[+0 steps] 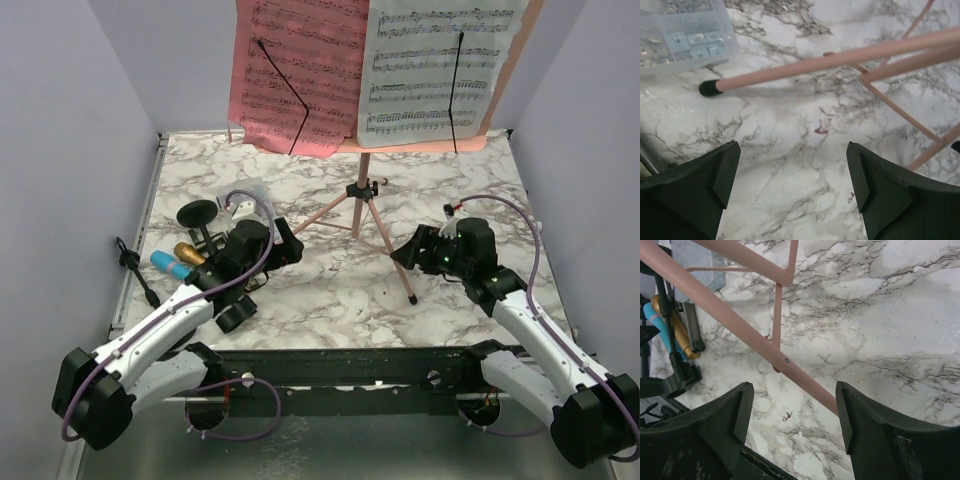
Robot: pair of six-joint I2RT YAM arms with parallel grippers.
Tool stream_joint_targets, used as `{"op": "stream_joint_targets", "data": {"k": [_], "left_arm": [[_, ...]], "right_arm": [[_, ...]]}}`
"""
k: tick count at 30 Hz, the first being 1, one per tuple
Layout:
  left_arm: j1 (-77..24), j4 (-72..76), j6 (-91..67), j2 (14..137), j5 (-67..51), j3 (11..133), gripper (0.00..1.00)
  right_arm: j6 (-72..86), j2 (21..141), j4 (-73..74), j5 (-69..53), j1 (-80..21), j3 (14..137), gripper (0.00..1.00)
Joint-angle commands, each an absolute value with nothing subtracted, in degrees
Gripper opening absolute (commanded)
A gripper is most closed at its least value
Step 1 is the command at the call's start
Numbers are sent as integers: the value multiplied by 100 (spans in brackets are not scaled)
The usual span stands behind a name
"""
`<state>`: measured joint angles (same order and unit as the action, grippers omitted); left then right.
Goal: Set up the instrument practice props
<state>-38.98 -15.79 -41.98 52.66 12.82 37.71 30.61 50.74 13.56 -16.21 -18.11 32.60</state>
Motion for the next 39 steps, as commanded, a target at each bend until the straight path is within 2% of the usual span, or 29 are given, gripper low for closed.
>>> {"op": "stream_joint_targets", "data": {"k": [1, 4, 7, 16, 25, 27, 32, 36, 39], "left_arm": [[-3134, -265, -4147, 5830, 731, 3936, 95], [-3006, 482, -4479, 6184, 304, 3797, 94], [-3005, 948, -4766, 6636, -265, 3716, 87], [-2990, 1595, -5231, 7193, -440, 3494, 74], [-2789, 2341, -5745, 7758, -610, 3238, 62], [-2740, 2500, -5858, 7909, -648, 3231, 61], [-2634, 2743, -5964, 8299, -736, 3359, 58], [-2530, 2853, -5951, 8634, -747, 3570, 57], [-2445, 2930, -5955, 8930, -771, 3761, 58]], "right_arm": [[3017, 5195, 1027, -1313, -1862, 3210, 74], [2923, 5358, 679, -1710, -1871, 3250, 74], [2895, 5603, 113, -2199, -1864, 3287, 75], [2539, 6514, -1034, -2668, -1866, 3954, 74], [2108, 7335, -1880, -3753, -1871, 4331, 66], [2123, 7479, -2001, -3702, -1871, 4330, 62], [2407, 7670, -2503, -3583, -1860, 4078, 43], [2422, 7584, -2604, -3503, -1870, 3670, 25], [2374, 7444, -2589, -3362, -1865, 3311, 7]]}}
